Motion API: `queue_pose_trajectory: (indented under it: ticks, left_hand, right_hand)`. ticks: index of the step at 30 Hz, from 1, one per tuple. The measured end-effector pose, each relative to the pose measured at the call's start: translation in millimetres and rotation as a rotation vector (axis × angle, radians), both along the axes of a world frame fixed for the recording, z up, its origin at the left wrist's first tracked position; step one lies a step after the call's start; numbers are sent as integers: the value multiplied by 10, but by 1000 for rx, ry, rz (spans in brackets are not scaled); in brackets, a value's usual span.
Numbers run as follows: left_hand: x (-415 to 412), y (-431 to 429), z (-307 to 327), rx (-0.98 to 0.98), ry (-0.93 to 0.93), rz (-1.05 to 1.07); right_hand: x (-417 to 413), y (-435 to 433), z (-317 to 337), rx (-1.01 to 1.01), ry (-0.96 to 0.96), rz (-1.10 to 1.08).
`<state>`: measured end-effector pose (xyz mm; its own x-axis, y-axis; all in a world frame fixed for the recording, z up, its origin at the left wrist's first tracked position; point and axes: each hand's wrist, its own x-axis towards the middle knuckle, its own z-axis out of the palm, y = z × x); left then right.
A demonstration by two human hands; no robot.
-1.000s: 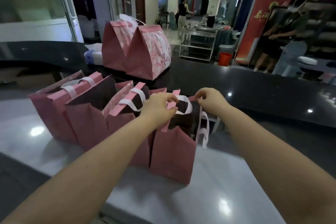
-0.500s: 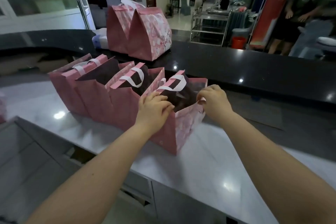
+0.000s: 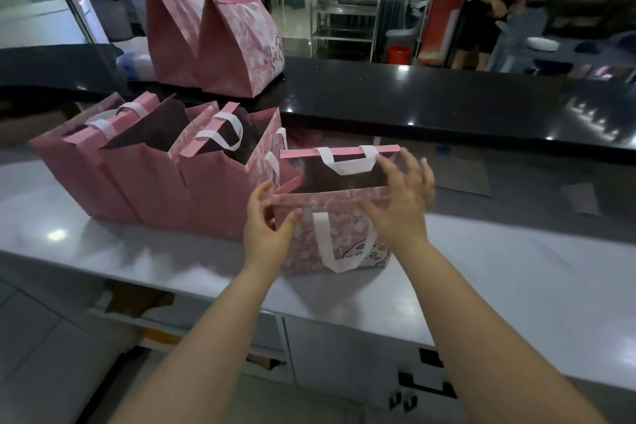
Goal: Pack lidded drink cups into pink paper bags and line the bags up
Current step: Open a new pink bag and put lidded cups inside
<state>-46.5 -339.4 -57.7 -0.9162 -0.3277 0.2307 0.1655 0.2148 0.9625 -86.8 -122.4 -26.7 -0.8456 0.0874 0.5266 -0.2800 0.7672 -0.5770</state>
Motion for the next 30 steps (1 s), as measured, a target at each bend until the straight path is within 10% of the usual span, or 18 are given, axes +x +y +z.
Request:
queue_pose_trajectory:
  ticks: [5, 14, 30]
  left_hand:
    - [-50, -17, -235, 79, -140, 36]
    - [149, -100, -421, 288, -310, 82]
    - [344, 398, -407, 509, -327, -190]
  right_hand:
    - [21, 309, -270, -769, -335, 24]
    - [430, 122, -663, -1185, -330, -158]
    - [1655, 312, -468, -1338, -36, -394]
